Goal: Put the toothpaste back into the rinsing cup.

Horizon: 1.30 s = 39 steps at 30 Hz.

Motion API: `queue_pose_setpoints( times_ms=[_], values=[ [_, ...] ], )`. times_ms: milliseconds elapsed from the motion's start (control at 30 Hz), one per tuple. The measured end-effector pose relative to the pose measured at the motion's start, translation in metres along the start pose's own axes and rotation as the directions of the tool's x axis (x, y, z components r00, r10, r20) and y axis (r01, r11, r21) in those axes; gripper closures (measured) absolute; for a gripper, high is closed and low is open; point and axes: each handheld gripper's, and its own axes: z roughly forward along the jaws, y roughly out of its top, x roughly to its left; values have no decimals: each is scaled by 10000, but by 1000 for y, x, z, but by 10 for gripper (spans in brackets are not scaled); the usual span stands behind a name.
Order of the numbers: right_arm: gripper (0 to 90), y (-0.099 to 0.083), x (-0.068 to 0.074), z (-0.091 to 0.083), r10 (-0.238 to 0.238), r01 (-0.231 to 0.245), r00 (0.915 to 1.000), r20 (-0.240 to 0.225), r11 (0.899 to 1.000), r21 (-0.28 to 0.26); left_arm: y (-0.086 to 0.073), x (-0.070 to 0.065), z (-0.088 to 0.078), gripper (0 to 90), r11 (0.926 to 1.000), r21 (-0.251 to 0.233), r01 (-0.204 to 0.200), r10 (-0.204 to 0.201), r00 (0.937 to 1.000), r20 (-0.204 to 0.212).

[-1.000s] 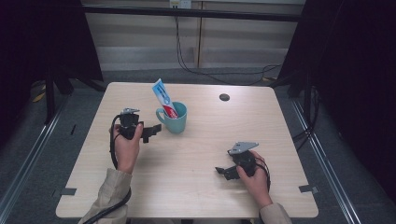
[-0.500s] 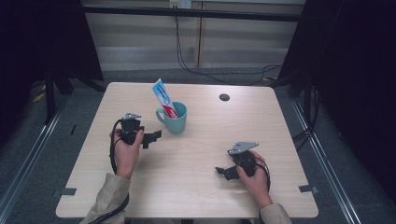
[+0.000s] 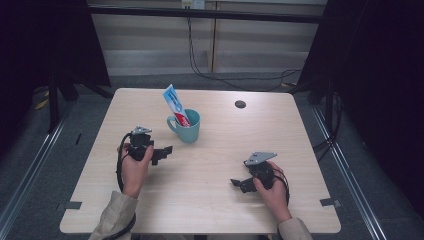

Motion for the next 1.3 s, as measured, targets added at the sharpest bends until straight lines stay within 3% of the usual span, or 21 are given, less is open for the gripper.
queue_pose_setpoints(
  times_ms=[667, 1300],
  values=[
    [119, 0, 0, 0, -1, 1, 10000, -1, 10000, -2, -21, 0, 2, 176, 9987, 341, -378, 382, 9992, -110],
    [118, 0, 0, 0, 3, -3, 10000, 0, 10000, -6, -41, -6, 8, 180, 9897, 676, -1259, 1291, 9906, -445]
  ],
)
